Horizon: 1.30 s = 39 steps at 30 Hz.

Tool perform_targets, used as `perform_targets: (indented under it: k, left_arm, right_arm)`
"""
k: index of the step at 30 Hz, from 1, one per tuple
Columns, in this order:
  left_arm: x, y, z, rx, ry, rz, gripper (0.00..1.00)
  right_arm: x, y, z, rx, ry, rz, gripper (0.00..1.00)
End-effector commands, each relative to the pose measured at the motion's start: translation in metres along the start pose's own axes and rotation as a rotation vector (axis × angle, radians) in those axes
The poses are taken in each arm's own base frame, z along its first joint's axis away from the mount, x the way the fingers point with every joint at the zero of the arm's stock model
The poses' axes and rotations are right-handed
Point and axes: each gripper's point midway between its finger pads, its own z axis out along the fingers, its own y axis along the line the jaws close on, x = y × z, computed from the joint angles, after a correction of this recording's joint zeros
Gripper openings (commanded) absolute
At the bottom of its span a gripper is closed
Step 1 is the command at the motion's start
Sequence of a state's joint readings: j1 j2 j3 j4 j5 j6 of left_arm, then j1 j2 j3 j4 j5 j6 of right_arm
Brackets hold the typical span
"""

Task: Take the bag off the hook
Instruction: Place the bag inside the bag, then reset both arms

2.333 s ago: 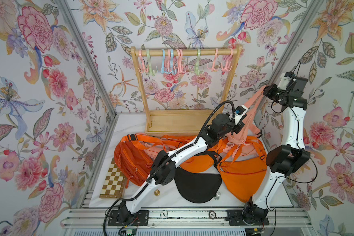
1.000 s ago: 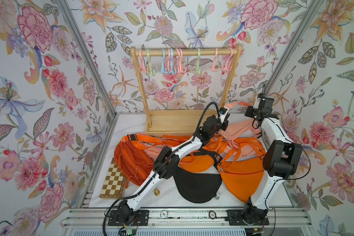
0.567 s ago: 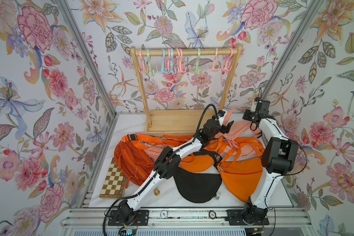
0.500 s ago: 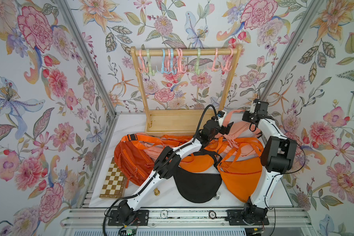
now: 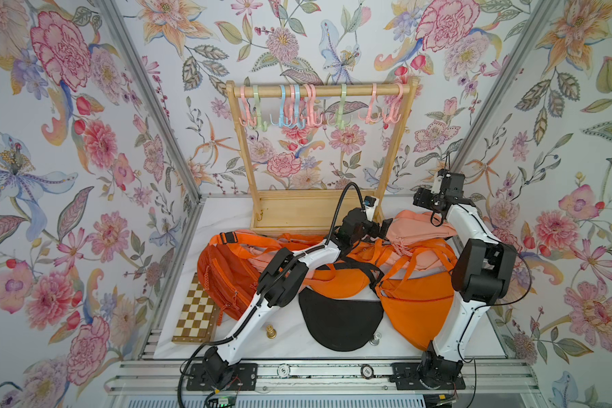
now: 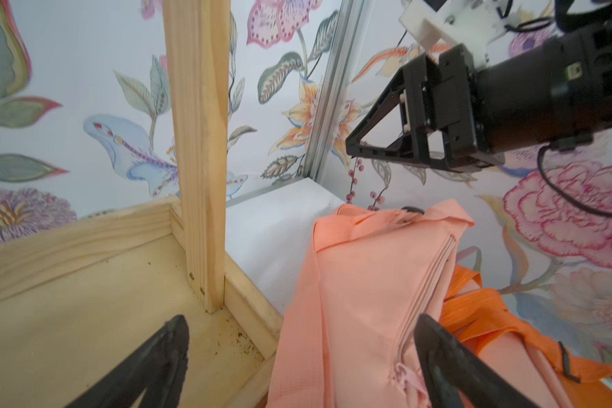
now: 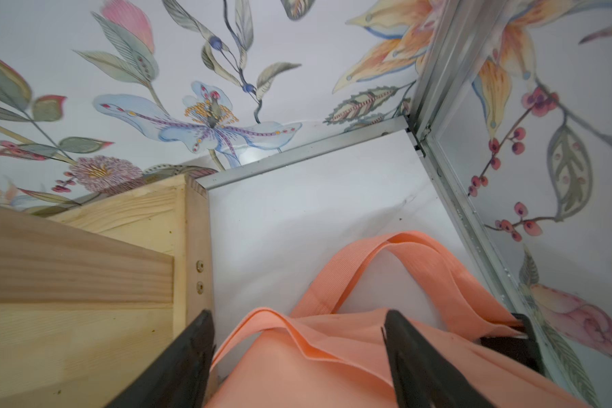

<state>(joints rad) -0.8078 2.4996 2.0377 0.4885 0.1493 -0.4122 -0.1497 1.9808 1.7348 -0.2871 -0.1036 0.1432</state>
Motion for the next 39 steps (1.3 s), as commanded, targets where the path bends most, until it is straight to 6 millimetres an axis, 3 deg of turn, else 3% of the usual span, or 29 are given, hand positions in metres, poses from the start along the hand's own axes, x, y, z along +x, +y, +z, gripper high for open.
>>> perform_targets:
  k: [1, 7, 9, 13, 14, 15, 19, 20, 23, 26, 30, 33, 35, 39]
  left_arm:
    - [-0.109, -0.015, -0.031, 0.018, -0.186, 0.010, 1.00]
    - [-0.183, -0.024, -0.070, -0.011, -0.262, 0.056, 1.00]
    - [-0.208, -0.029, -0.091, -0.025, -0.285, 0.080, 1.00]
    - [-0.238, -0.025, -0.140, -0.112, -0.317, 0.110, 0.99]
    - [-0.240, -0.019, -0.155, -0.150, -0.319, 0.119, 1.00]
    - [-0.244, -0.014, -0.171, -0.192, -0.324, 0.129, 1.00]
    - [-0.242, 0.008, -0.235, -0.357, -0.317, 0.175, 1.00]
    - [-0.244, 0.014, -0.260, -0.406, -0.332, 0.181, 1.00]
    - [-0.220, 0.035, -0.320, -0.539, -0.351, 0.222, 1.00]
    - [-0.186, 0.057, -0.375, -0.670, -0.334, 0.286, 1.00]
    - [-0.145, 0.085, -0.424, -0.847, -0.198, 0.392, 1.00]
    - [-0.098, 0.118, -0.461, -1.059, -0.060, 0.504, 1.00]
    - [-0.069, 0.148, -0.503, -1.270, -0.036, 0.452, 1.00]
    - [-0.033, 0.186, -0.542, -1.314, -0.067, 0.373, 1.00]
  right_arm:
    - [-0.038, 0.021, -0.055, -0.043, -0.107, 0.014, 0.79]
    - [-0.063, 0.034, -0.127, -0.040, -0.199, 0.018, 0.82]
    - [-0.069, 0.042, -0.159, -0.045, -0.247, 0.011, 0.83]
    - [-0.068, 0.056, -0.209, -0.048, -0.321, -0.018, 0.85]
    - [-0.064, 0.058, -0.219, -0.049, -0.333, -0.028, 0.87]
    - [-0.060, 0.061, -0.228, -0.049, -0.346, -0.044, 0.99]
    - [-0.036, 0.063, -0.262, -0.048, -0.439, -0.077, 0.99]
    - [-0.028, 0.062, -0.271, -0.050, -0.474, -0.082, 0.99]
    - [0.000, 0.057, -0.287, -0.048, -0.546, -0.106, 0.99]
    - [0.035, 0.033, -0.281, 0.050, -0.551, -0.082, 0.99]
    - [0.082, -0.003, -0.259, 0.199, -0.491, -0.024, 0.99]
    - [0.109, -0.011, -0.227, 0.207, -0.533, -0.080, 0.99]
    - [0.140, -0.014, -0.193, 0.218, -0.446, -0.184, 0.99]
    - [0.195, -0.026, -0.141, 0.241, -0.220, -0.223, 0.99]
